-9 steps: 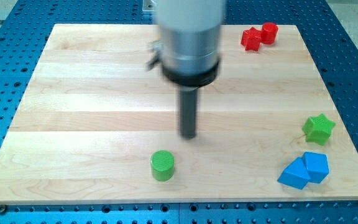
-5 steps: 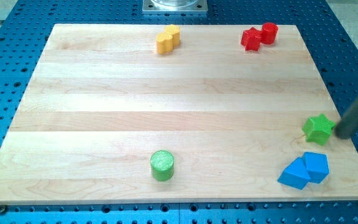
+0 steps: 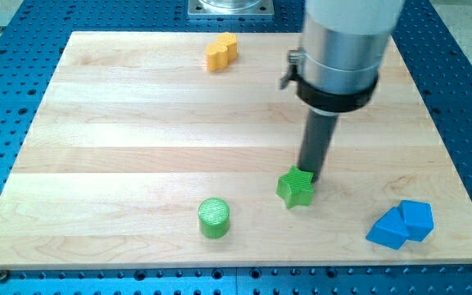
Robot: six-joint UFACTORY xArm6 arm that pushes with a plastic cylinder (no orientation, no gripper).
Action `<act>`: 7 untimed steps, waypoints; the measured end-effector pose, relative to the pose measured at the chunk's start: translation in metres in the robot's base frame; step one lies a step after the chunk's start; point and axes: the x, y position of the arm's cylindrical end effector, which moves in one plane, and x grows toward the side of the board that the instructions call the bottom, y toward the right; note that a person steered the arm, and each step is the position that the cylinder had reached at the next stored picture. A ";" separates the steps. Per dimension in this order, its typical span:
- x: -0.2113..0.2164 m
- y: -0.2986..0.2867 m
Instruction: Move the green star into the top left of the green circle
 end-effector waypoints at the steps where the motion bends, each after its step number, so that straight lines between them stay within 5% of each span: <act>1: 0.026 0.005; 2: 0.046 -0.028; 7: -0.025 -0.151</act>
